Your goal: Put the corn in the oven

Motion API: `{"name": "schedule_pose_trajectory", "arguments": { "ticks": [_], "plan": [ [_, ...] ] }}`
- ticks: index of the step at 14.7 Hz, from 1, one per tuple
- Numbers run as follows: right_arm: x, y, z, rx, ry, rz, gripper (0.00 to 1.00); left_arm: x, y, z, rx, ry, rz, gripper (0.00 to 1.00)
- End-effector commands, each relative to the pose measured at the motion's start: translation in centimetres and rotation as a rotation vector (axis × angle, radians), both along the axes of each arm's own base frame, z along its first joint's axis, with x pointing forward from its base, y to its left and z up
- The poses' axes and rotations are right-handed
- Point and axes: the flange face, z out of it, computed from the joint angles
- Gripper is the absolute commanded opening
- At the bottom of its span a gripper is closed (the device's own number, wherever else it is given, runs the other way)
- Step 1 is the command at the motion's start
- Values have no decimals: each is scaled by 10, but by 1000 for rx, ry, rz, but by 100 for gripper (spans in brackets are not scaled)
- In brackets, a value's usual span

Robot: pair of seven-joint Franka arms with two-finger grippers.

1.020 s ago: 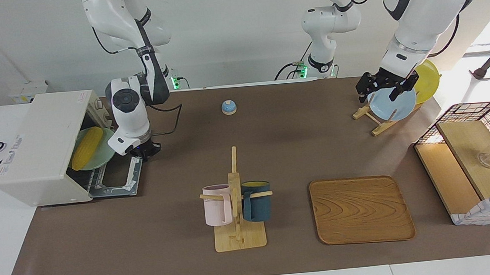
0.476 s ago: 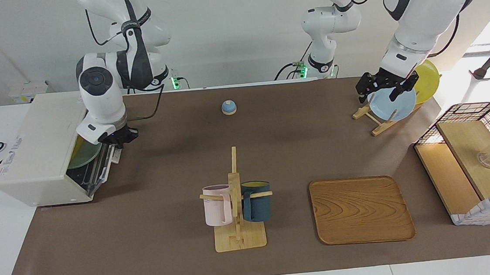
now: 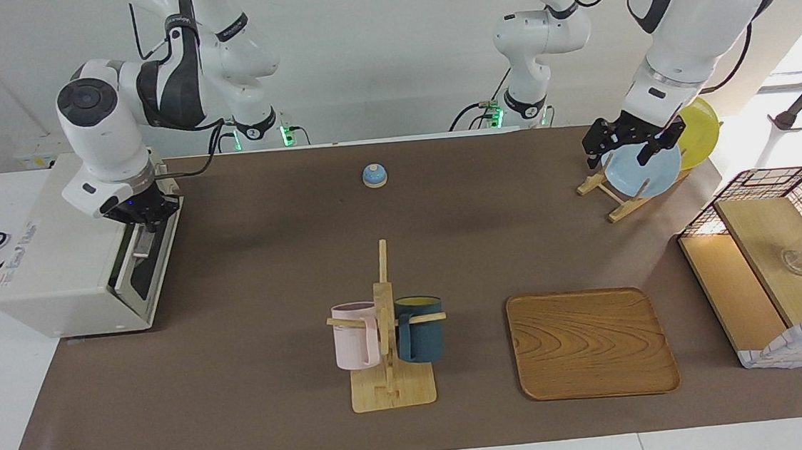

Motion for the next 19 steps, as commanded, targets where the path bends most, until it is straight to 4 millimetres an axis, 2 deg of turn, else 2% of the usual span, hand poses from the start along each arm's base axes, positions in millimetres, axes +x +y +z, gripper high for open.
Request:
{"name": "schedule_pose_trajectory", "arguments": {
  "ticks": [1,5,6,7,8,10,11,13,15,19],
  "plan": [
    [-10,-4,15,12,24,36,0,-5,4,3,19,-9,11,100],
    [-11,0,49,30,38,45,0,-5,4,3,19,-9,11,100],
    [-9,5,53,48,31,45,8,-5,4,3,19,-9,11,100],
    [-7,14,58,89,15,40,20,-5,4,3,19,-9,11,100],
    [-4,20,64,132,-2,33,41,-5,4,3,19,-9,11,100],
    [1,45,70,224,-15,32,71,-5,4,3,19,-9,11,100],
    [2,57,70,236,-11,46,83,-5,3,3,19,-9,9,100],
    [6,64,81,239,-1,21,100,-5,4,3,19,-9,11,100],
    [12,84,92,232,-15,2,100,-5,3,3,19,-9,9,100],
    [14,98,100,232,-23,-44,100,-5,3,3,19,-9,9,100]
  ]
}}
